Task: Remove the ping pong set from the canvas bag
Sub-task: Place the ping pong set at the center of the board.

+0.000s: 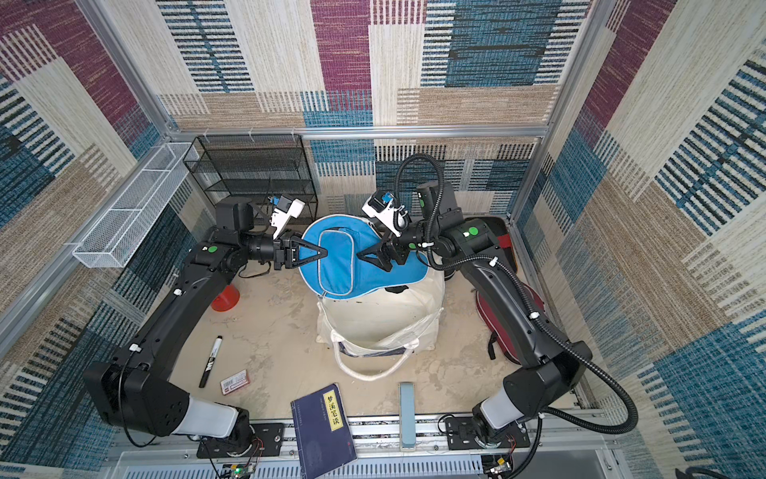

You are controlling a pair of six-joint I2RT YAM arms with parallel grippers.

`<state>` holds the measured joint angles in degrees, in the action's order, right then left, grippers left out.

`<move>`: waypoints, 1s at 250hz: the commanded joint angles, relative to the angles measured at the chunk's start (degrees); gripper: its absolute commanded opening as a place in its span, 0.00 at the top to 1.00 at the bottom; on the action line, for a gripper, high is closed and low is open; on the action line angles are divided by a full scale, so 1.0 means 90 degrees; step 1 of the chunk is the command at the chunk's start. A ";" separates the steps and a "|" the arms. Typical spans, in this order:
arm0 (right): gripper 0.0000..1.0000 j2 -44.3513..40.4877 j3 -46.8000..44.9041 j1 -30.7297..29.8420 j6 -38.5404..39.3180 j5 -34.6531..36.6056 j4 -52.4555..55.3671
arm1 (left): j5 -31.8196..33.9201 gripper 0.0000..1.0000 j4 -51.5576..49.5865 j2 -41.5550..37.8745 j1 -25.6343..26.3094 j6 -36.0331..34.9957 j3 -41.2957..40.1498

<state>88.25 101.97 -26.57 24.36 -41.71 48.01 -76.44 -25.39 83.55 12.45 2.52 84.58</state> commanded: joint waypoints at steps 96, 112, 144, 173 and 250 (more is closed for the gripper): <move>1.00 -0.0421 -0.0101 0.0004 -0.0281 -0.0228 -0.0229 | 0.1356 0.53 -0.1097 -0.0030 -0.0102 -0.0863 0.1049; 1.00 -0.0601 -0.0036 0.0016 -0.0488 -0.0151 -0.0471 | 0.1861 0.37 -0.0984 -0.0262 -0.0169 -0.0708 0.1053; 1.00 -0.0907 -0.0004 0.0038 -0.1295 0.0240 -0.1237 | 0.2638 0.23 -0.0189 -0.0993 -0.0345 0.0000 0.0466; 1.00 -0.0975 -0.0055 0.0074 -0.2298 0.0439 -0.1958 | 0.2960 0.19 0.1171 -0.1666 -0.0367 0.1028 -0.0549; 1.00 -0.0971 -0.0873 0.0142 -0.4564 -0.0544 -0.4431 | 0.2971 0.16 0.5986 -0.1892 -0.0353 0.4312 -0.2611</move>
<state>79.92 96.64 -25.21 -5.43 -41.17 25.36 -49.50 3.66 65.47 9.17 25.65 63.72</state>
